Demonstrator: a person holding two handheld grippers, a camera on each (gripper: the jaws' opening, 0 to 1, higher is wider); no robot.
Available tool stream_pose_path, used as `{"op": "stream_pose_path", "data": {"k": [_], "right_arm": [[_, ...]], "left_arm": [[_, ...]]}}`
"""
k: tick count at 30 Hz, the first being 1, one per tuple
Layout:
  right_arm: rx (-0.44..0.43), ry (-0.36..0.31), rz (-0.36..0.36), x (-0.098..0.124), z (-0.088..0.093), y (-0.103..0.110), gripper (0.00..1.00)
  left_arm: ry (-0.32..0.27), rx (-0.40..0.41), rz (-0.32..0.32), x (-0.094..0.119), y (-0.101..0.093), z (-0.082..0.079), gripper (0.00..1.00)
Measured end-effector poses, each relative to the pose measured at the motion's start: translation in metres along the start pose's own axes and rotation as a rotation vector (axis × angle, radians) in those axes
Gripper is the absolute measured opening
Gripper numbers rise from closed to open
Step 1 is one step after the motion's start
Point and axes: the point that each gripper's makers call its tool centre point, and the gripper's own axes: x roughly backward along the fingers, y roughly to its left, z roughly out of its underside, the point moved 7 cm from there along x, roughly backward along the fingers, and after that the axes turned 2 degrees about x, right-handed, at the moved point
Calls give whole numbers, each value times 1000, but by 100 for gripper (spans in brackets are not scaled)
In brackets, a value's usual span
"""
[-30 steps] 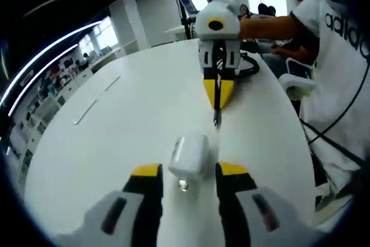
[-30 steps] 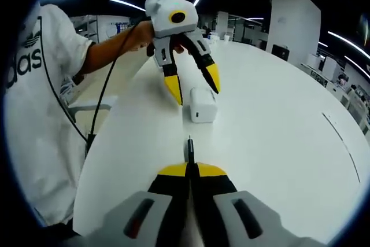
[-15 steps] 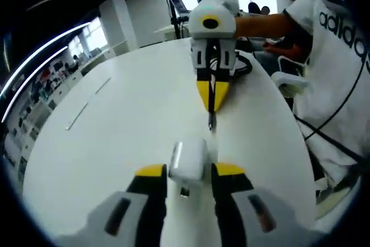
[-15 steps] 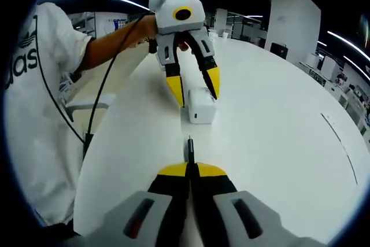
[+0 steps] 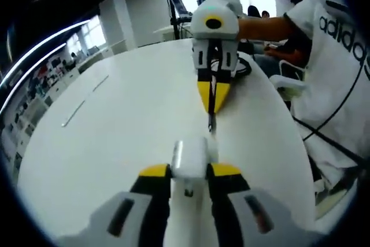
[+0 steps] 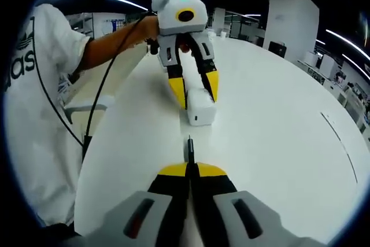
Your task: Plug the desk Type‑C cable into the charger adapter.
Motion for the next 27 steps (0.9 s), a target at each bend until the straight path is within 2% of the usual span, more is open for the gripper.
{"op": "stream_pose_path", "data": {"k": [6,13,18,27], "right_arm": [[1,3,2,0,-3,-1,2],[-2,6,1,0,-7,-1,2],[-5,6,-9,-2,-9,0,2],[-5,5,-24,-5,-14,2,2]], "left_arm": [[-31,6,14,0,1,2,24],[-23,5,47,0,-2,1,24],[-46,23,90,-1,-7,0,24],[-43,10,111,-1,-11,-1,24]]}}
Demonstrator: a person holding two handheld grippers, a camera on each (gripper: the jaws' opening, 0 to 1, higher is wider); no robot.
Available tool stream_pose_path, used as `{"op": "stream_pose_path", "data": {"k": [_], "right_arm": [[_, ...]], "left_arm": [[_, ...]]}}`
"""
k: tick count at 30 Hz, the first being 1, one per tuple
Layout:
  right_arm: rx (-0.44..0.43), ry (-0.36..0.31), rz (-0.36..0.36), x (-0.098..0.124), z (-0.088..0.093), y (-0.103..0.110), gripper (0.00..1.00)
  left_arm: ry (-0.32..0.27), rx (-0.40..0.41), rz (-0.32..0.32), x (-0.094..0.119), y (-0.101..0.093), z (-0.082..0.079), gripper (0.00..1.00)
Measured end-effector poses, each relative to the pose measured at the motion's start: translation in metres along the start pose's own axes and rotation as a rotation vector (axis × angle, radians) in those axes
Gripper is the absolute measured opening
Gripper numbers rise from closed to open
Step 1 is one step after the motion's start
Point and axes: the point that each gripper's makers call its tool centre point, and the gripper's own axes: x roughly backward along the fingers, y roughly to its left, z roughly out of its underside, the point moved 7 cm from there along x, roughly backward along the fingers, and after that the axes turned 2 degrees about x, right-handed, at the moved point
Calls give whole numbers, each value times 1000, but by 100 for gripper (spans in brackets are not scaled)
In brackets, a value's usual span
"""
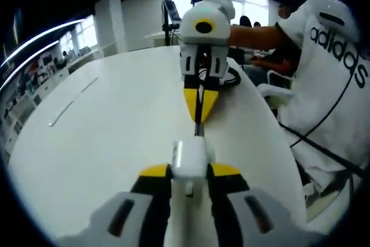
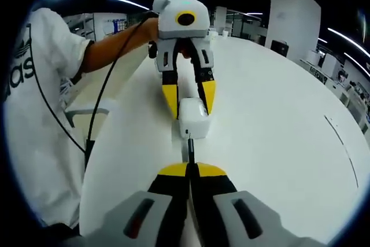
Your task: Plug the desk Type‑C cable into the charger adapter.
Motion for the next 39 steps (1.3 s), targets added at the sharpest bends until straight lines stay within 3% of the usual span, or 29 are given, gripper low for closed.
{"op": "stream_pose_path", "data": {"k": [39], "right_arm": [[-15,-4,-40,-3,-3,6,2]], "left_arm": [[-5,-23,36,-2,-4,0,24]]}}
